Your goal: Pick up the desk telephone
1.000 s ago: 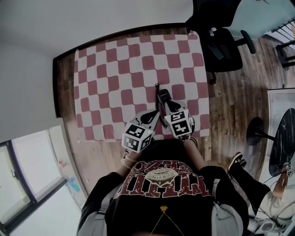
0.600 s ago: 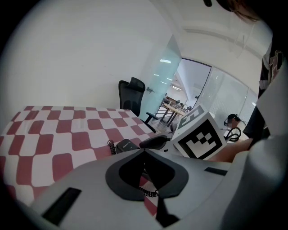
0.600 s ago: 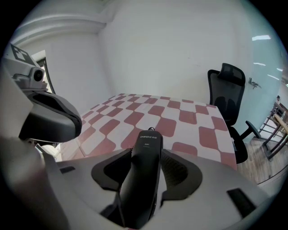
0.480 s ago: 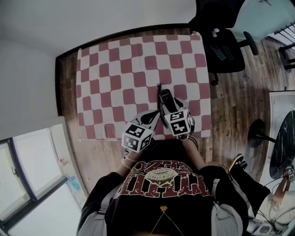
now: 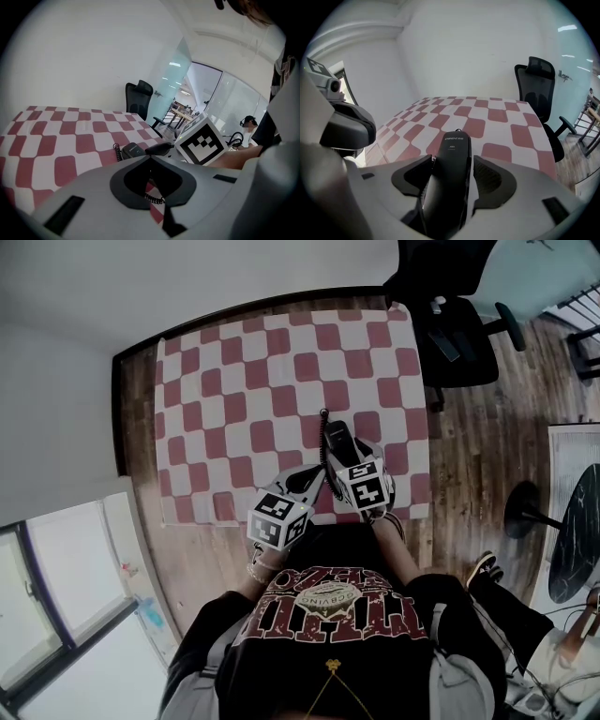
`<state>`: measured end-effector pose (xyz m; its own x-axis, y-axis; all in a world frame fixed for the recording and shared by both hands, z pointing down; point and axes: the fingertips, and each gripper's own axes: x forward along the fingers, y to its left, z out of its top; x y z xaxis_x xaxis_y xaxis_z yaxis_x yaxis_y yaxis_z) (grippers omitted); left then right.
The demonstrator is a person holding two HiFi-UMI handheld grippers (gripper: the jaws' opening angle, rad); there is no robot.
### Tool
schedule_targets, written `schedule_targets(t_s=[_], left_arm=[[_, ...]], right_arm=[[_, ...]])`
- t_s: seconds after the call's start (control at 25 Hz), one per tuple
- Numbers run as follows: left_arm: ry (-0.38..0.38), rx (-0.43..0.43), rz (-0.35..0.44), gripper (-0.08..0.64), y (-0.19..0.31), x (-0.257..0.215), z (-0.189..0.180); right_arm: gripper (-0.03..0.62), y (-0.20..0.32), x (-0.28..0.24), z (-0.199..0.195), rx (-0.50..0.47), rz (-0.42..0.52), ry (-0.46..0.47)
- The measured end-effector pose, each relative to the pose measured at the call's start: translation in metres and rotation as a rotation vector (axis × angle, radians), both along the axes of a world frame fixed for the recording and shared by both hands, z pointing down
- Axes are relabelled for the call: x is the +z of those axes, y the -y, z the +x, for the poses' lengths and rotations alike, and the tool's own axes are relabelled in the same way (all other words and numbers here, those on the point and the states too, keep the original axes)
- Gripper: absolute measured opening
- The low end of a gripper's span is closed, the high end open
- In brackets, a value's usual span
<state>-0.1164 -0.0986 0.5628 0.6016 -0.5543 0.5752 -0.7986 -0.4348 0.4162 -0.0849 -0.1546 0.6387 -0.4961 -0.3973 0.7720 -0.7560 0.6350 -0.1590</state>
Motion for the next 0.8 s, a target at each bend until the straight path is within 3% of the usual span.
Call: schedule_targets(t_s=[0.8], left_arm=[[-0.018,-0.037,-0.020,0.002,-0.002,0.006,-0.018]], right_arm=[[0.287,-0.004,0.038,-0.003,0.031,-0.054,-0.140]])
